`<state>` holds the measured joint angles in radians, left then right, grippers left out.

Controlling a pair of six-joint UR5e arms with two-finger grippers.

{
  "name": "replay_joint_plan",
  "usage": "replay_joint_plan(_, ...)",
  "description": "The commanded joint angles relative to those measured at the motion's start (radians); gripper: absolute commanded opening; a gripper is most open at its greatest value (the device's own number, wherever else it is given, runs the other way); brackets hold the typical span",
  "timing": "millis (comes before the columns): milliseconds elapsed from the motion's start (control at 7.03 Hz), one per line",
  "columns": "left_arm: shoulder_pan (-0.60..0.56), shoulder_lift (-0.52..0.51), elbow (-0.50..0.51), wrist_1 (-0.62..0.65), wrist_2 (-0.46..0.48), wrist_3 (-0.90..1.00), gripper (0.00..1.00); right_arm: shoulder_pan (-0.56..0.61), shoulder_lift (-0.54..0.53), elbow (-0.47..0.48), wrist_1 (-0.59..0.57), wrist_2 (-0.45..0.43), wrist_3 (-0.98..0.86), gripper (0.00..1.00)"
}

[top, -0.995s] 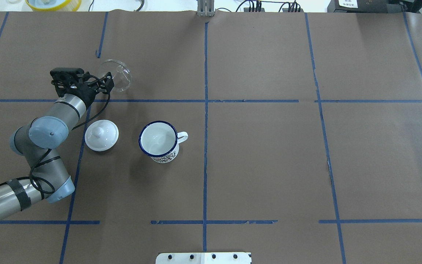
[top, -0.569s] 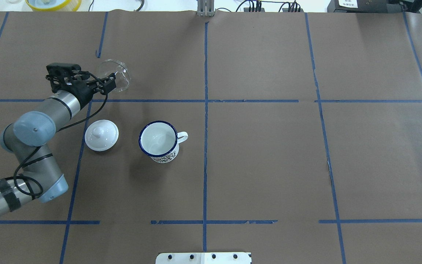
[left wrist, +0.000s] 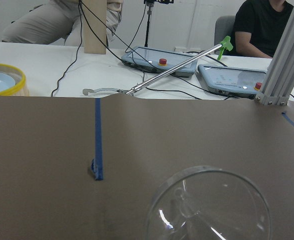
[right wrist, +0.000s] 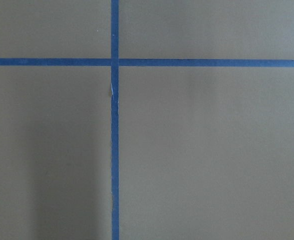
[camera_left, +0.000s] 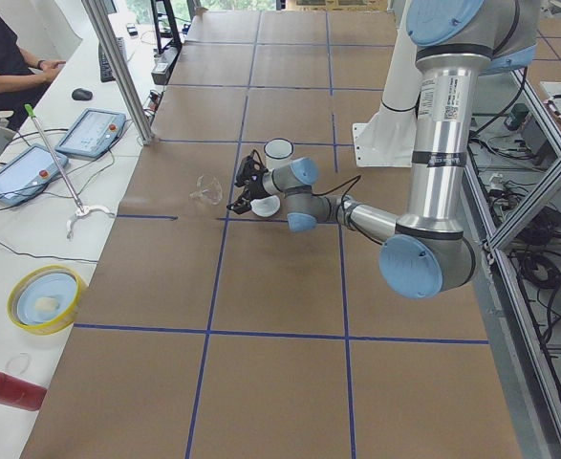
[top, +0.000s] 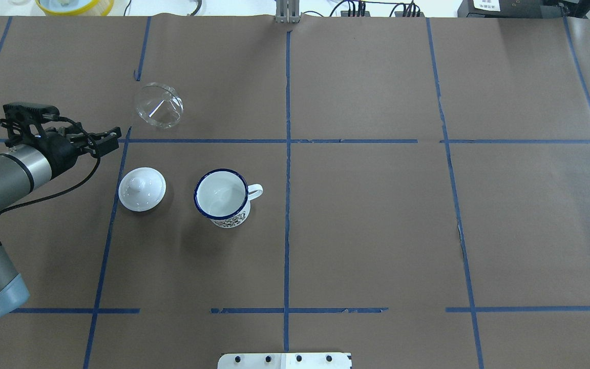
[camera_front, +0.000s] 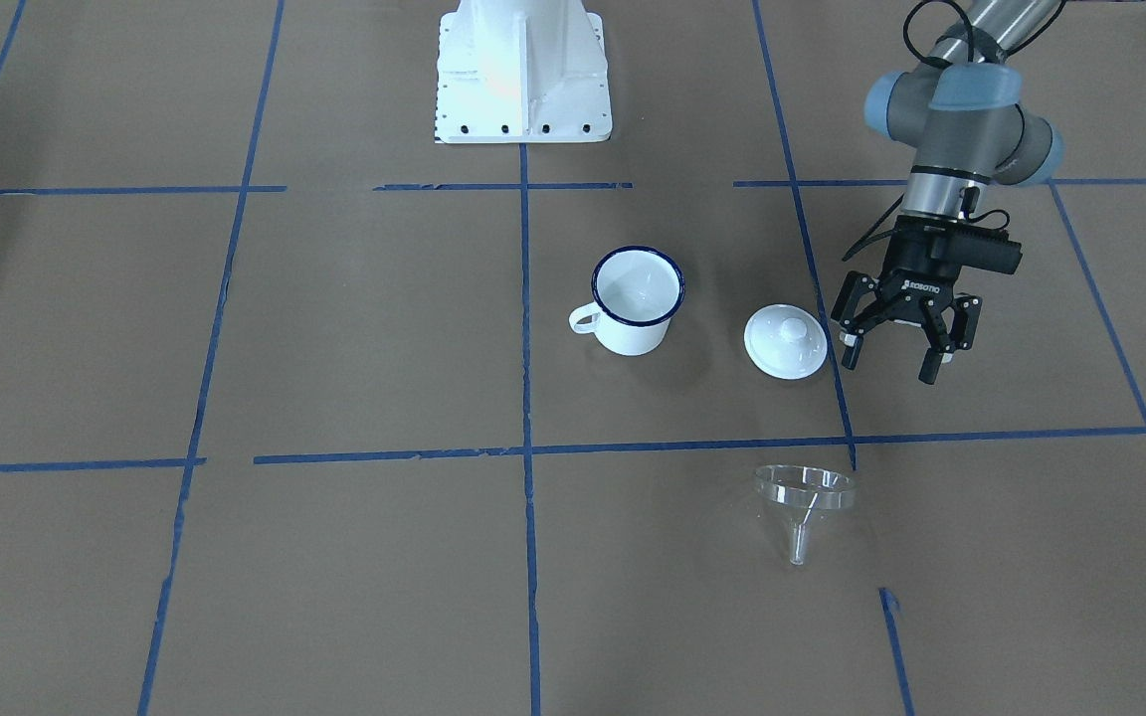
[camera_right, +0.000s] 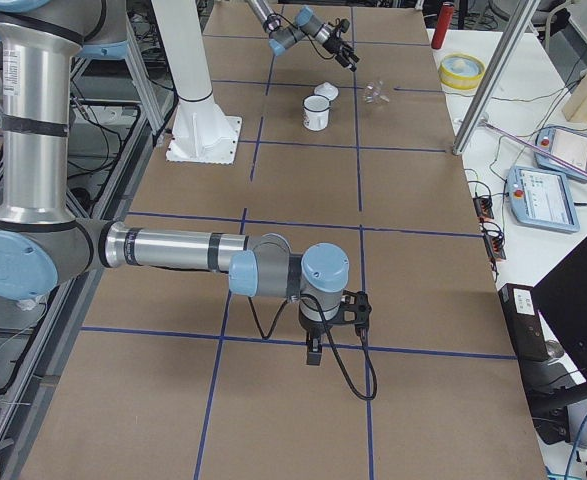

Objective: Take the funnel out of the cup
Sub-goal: 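Move the left gripper above the white round lid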

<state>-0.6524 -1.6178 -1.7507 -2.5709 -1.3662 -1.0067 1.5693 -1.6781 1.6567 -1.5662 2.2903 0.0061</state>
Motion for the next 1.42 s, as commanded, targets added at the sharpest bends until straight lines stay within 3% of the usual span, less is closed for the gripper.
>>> replay_joint_plan(0, -0.033, -0.016, -0.157, 0.313, -0.214, -0.004, 1.00, 0.000, 0.000, 0.000, 0.000, 0.000, 0.000, 1.00)
replay_joint_plan(142, -0.073, -0.086, -0.165, 0.469, -0.337, -0.003, 1.00, 0.000, 0.000, 0.000, 0.000, 0.000, 0.000, 1.00)
replay_joint_plan(284, -0.079, -0.187, -0.156, 0.655, -0.402, 0.008, 1.00, 0.000, 0.000, 0.000, 0.000, 0.000, 0.000, 1.00)
replay_joint_plan(426, -0.076, -0.226, -0.139, 0.732, -0.412, 0.010, 1.00, 0.000, 0.000, 0.000, 0.000, 0.000, 0.000, 1.00)
replay_joint_plan(711, -0.073, -0.254, -0.040, 0.724, -0.433, 0.026, 1.00, 0.000, 0.000, 0.000, 0.000, 0.000, 0.000, 1.00)
replay_joint_plan(853, -0.072, -0.254, -0.017, 0.726, -0.491, 0.028, 1.00, 0.000, 0.000, 0.000, 0.000, 0.000, 0.000, 1.00)
replay_joint_plan(1279, -0.070, -0.249, 0.005, 0.729, -0.501, 0.030, 1.00, 0.000, 0.000, 0.000, 0.000, 0.000, 0.000, 1.00)
